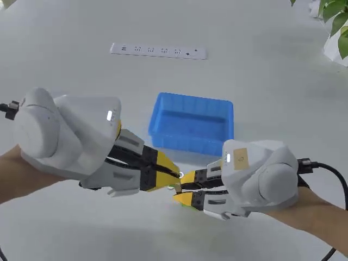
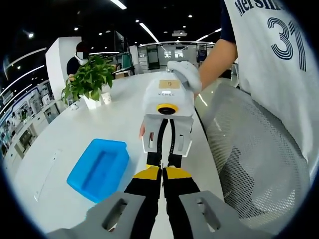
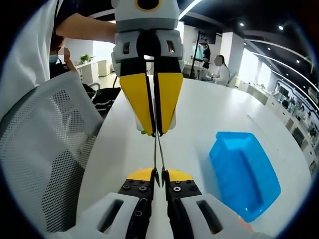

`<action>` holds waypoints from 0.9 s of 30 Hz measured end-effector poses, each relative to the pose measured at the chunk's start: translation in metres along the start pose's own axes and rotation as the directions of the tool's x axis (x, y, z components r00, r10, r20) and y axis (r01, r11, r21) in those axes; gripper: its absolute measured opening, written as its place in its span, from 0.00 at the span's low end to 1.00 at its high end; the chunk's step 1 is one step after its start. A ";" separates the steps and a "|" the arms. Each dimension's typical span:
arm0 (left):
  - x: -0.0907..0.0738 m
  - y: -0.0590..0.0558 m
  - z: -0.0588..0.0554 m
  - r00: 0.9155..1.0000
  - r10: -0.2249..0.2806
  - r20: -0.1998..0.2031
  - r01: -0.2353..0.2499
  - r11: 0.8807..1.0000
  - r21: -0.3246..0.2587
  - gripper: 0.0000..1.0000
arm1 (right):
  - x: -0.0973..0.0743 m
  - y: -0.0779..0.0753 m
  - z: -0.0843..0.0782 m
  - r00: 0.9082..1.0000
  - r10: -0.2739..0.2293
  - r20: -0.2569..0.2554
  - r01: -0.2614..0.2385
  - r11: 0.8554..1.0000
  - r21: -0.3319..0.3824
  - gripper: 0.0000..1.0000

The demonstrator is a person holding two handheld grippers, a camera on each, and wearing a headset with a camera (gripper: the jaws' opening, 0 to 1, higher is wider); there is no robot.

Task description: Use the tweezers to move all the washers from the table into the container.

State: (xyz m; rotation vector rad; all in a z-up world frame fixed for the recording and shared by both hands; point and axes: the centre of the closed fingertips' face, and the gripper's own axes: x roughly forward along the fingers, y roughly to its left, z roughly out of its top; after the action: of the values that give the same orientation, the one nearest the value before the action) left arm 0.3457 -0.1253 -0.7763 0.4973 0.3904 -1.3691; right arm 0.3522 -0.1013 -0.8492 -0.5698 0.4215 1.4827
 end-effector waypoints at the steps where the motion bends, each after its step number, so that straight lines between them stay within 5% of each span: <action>1: -0.001 0.002 -0.001 1.000 0.006 -0.004 -0.006 1.000 0.001 0.06 | 0.002 -0.002 0.001 1.000 -0.006 -0.002 0.006 1.000 -0.005 0.09; 10: -0.008 0.010 -0.010 0.999 0.026 -0.020 -0.025 1.000 0.003 0.06 | 0.016 -0.011 0.006 1.000 -0.014 -0.011 0.014 1.000 -0.018 0.10; 27: -0.002 0.014 -0.013 1.000 0.013 -0.014 -0.013 1.000 -0.003 0.06 | 0.017 -0.014 0.000 1.000 -0.016 -0.022 0.016 1.000 0.014 0.11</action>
State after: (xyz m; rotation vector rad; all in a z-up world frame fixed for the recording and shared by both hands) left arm 0.3594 -0.1147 -0.7846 0.5069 0.4001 -1.3533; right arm 0.3669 -0.0878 -0.8583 -0.5770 0.4437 1.4583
